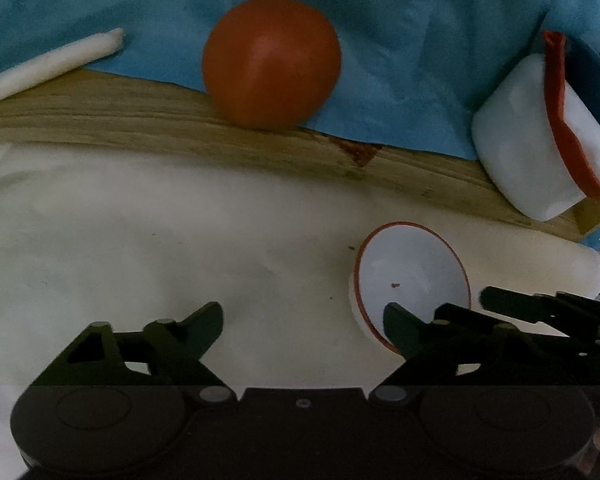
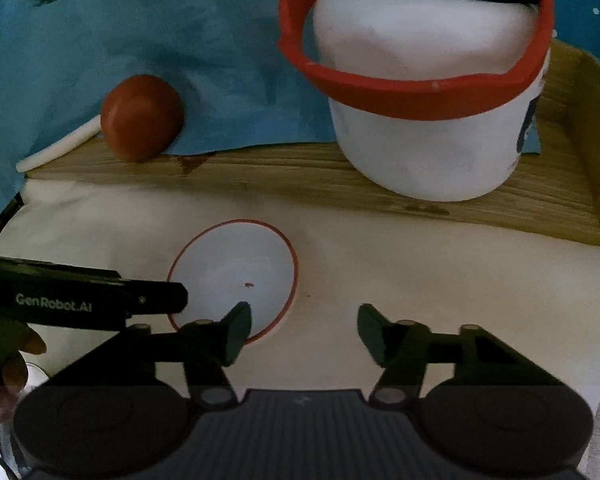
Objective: Organize plates and bowls
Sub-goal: 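Move the left gripper to the other white bowl while the right gripper approaches it, then close the left and right grippers on the second white bowl rim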
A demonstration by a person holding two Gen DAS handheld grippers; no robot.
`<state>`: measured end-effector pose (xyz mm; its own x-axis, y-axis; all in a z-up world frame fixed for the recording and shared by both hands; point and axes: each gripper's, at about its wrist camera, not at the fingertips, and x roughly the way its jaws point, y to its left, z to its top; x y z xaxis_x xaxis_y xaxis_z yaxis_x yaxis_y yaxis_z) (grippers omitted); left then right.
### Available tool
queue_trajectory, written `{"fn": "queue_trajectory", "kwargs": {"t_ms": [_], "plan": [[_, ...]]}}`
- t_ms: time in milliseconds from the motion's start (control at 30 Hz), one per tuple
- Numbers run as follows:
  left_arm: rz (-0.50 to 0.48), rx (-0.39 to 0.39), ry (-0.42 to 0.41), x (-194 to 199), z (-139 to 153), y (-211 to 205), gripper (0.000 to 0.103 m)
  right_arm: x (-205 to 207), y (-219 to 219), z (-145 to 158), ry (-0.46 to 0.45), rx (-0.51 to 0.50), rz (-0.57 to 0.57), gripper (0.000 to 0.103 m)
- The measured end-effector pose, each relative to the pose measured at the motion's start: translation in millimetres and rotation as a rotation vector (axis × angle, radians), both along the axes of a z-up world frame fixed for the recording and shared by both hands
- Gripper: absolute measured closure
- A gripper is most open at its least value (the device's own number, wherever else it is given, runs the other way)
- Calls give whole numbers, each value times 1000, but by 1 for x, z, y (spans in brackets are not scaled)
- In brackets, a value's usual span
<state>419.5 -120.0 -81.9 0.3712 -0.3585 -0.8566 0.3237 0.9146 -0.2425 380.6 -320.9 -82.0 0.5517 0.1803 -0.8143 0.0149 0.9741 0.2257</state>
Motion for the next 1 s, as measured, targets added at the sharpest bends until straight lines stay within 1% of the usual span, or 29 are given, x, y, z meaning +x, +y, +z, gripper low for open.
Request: {"fn": "queue_trajectory", "kwargs": {"t_ms": [67,200,233,267,300,367,400,467,500,567,600,667,933,1000], "plan": [[-11,-9,6,1,-1,0,26,3,0,-3,-2,7,3,50],[-24,-31,9,1,-1,-2,35,4,2,-4,-4,20,15,60],[-28,-37,12,0,-1,-5,39,5,3,-5,-4,24,18,63],[-32,-46,15,1,-1,-2,44,6,3,-5,-4,27,20,65],[-35,-57,18,1,-1,-1,46,6,4,-6,-4,29,22,66],[-42,-72,22,0,-2,-2,54,7,5,-7,-4,36,26,71],[-45,-77,22,-1,-2,-3,56,8,5,-7,-5,42,28,72],[-51,-86,23,-1,-2,-6,62,8,5,-8,-5,52,29,76],[-53,-91,22,0,-3,-7,64,8,6,-9,-5,55,30,77],[-59,-108,24,-2,-3,-9,74,9,8,-9,-7,55,29,79],[-61,-113,23,-2,-3,-11,76,9,8,-10,-8,56,27,79],[-71,-126,16,-2,-4,-14,86,7,7,-10,-10,66,17,81],[-57,-123,0,-6,-5,-15,89,-2,-1,-8,-17,83,10,83],[-56,-122,-1,-12,-3,-13,89,-5,-2,-7,-17,83,9,84]]}}
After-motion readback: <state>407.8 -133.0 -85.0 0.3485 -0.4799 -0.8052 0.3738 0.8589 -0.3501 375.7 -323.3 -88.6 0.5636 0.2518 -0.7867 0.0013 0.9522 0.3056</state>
